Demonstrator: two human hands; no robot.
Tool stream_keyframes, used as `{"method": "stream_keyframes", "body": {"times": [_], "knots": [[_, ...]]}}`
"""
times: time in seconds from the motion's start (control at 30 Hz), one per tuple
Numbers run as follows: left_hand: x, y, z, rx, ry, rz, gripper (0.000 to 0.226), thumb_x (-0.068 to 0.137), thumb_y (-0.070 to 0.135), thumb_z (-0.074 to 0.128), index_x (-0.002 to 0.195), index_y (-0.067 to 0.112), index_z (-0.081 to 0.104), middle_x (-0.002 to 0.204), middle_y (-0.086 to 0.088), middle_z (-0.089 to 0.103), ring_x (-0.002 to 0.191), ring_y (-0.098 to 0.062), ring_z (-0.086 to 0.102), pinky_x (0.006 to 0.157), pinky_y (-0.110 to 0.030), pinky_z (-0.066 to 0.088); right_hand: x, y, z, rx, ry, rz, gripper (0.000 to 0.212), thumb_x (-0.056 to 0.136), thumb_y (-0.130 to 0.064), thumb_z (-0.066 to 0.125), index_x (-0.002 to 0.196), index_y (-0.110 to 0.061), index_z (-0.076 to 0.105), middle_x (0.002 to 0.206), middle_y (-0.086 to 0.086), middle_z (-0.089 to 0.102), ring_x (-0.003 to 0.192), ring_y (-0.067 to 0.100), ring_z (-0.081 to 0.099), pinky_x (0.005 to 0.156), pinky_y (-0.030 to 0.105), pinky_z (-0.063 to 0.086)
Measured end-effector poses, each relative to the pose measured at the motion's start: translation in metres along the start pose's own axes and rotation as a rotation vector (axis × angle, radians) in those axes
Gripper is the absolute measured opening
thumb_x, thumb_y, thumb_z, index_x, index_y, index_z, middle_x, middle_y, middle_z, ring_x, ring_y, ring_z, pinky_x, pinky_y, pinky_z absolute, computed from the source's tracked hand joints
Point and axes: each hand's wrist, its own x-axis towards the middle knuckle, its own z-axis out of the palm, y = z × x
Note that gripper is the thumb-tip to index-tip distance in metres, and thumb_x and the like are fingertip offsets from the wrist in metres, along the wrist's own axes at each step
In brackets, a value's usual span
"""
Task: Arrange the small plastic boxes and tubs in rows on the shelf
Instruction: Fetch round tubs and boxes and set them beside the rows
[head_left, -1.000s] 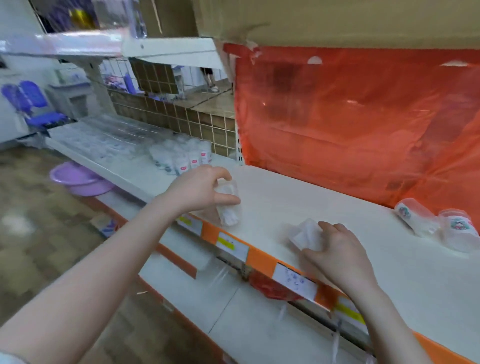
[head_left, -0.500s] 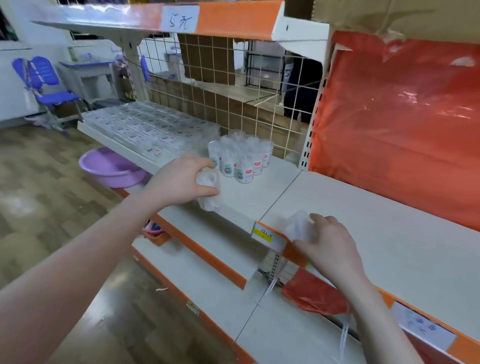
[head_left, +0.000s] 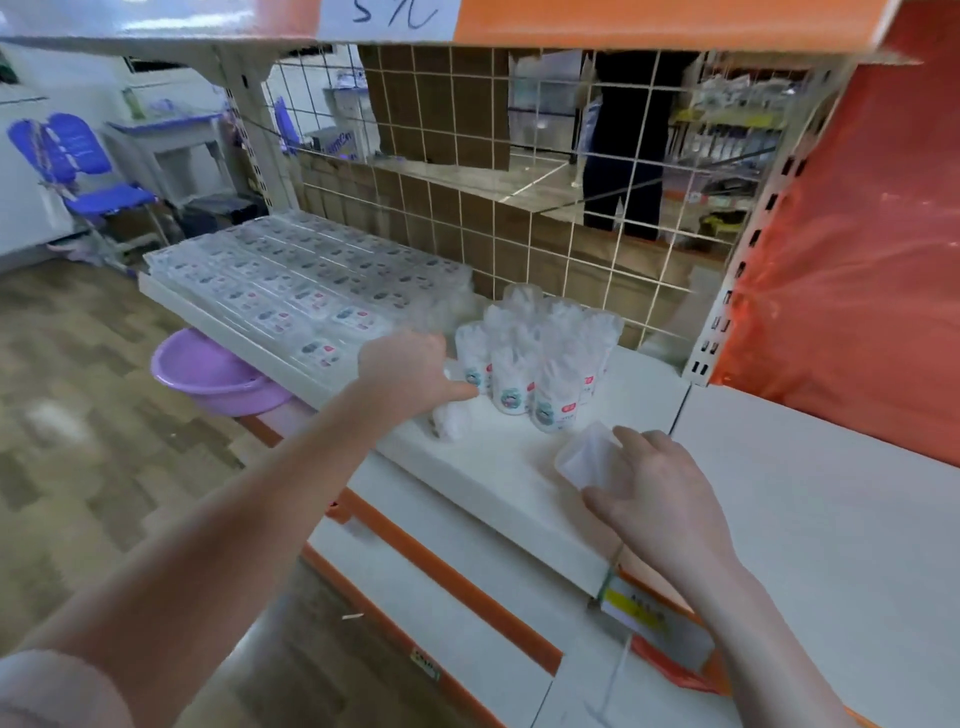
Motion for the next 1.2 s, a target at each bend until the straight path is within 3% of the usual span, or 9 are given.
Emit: {"method": "stream_keyframes", "body": {"times": [0.13, 0.3, 0.47, 0.57, 0.63, 0.73, 0.8, 0.97, 1.2], "knots": [[0.012, 0.005, 0.006, 0.115, 0.038, 0.013, 0.061, 0.081, 0.073, 0.044, 0.077, 0.012, 0.047, 0.065, 0.003, 0.04, 0.064, -0.016, 0.045, 0.05, -0.023, 0.024, 0.008, -0.009, 0.012, -0.026, -0.01, 0.015, 0.05, 0.074, -0.036, 0.066, 0.117, -0.015, 0.052, 0.105, 0.003, 0.053, 0.105, 0.024, 0.048, 0.082, 0.032, 0.042], [0.023, 0.003, 0.003, 0.166, 0.066, 0.103, 0.067, 0.073, 0.083, 0.038, 0.058, 0.018, 0.039, 0.058, 0.004, 0.042, 0.049, -0.01, 0.035, 0.048, -0.023, 0.019, 0.008, -0.018, 0.027, -0.059, -0.012, 0.094, 0.052, 0.074, -0.037, 0.066, 0.119, -0.016, 0.051, 0.108, 0.003, 0.053, 0.106, 0.024, 0.048, 0.082, 0.031, 0.041], [0.031, -0.022, -0.009, 0.07, 0.059, 0.302, 0.067, 0.07, 0.084, 0.037, 0.078, 0.021, 0.058, 0.07, 0.006, 0.053, 0.062, -0.013, 0.048, 0.05, -0.024, 0.027, 0.0, -0.028, 0.031, -0.07, 0.026, 0.189, 0.053, 0.072, -0.035, 0.068, 0.119, -0.016, 0.053, 0.103, 0.003, 0.054, 0.103, 0.024, 0.05, 0.08, 0.031, 0.04], [0.038, -0.048, -0.021, -0.094, 0.004, 0.634, 0.054, 0.081, 0.064, 0.053, 0.121, 0.028, 0.056, 0.116, 0.005, 0.058, 0.106, -0.017, 0.054, 0.082, -0.034, 0.045, -0.002, -0.037, 0.033, -0.066, 0.052, 0.254, 0.055, 0.072, -0.034, 0.069, 0.121, -0.015, 0.053, 0.103, 0.004, 0.054, 0.102, 0.024, 0.049, 0.08, 0.032, 0.04], [0.041, -0.06, -0.026, -0.143, -0.084, 0.844, 0.055, 0.083, 0.042, 0.065, 0.134, 0.03, 0.048, 0.135, 0.008, 0.048, 0.124, -0.013, 0.043, 0.102, -0.03, 0.034, -0.005, -0.044, 0.035, -0.073, 0.054, 0.287, 0.056, 0.072, -0.034, 0.07, 0.122, -0.015, 0.053, 0.106, 0.005, 0.055, 0.103, 0.025, 0.049, 0.081, 0.032, 0.04], [0.048, -0.068, -0.02, -0.122, -0.135, 1.036, 0.061, 0.083, 0.018, 0.068, 0.139, 0.029, 0.045, 0.147, 0.007, 0.039, 0.133, -0.009, 0.033, 0.099, -0.005, 0.014, -0.008, -0.054, 0.037, -0.061, 0.06, 0.337, 0.053, 0.072, -0.031, 0.069, 0.121, -0.016, 0.053, 0.104, 0.005, 0.054, 0.103, 0.026, 0.049, 0.081, 0.031, 0.039], [0.051, -0.069, -0.013, -0.109, -0.17, 1.085, 0.062, 0.084, 0.012, 0.065, 0.139, 0.029, 0.044, 0.149, 0.007, 0.037, 0.134, -0.007, 0.03, 0.097, -0.003, 0.011, -0.01, -0.06, 0.04, -0.066, 0.059, 0.36, 0.052, 0.072, -0.03, 0.068, 0.119, -0.016, 0.053, 0.103, 0.005, 0.054, 0.102, 0.026, 0.049, 0.079, 0.03, 0.037], [0.059, -0.069, -0.002, -0.045, -0.122, 1.13, 0.061, 0.087, 0.017, 0.062, 0.141, 0.034, 0.04, 0.145, 0.01, 0.04, 0.132, -0.008, 0.034, 0.105, -0.022, 0.026, -0.015, -0.072, 0.045, -0.101, 0.067, 0.421, 0.05, 0.073, -0.03, 0.067, 0.118, -0.014, 0.052, 0.108, 0.005, 0.054, 0.105, 0.024, 0.048, 0.079, 0.028, 0.035], [0.066, -0.059, -0.001, 0.103, -0.027, 1.11, 0.057, 0.088, 0.039, 0.058, 0.14, 0.041, 0.036, 0.117, 0.002, 0.046, 0.111, -0.019, 0.045, 0.087, -0.032, 0.039, -0.021, -0.088, 0.05, -0.102, 0.097, 0.468, 0.041, 0.074, -0.029, 0.066, 0.11, -0.014, 0.053, 0.101, 0.005, 0.053, 0.1, 0.025, 0.048, 0.072, 0.03, 0.033]]}}
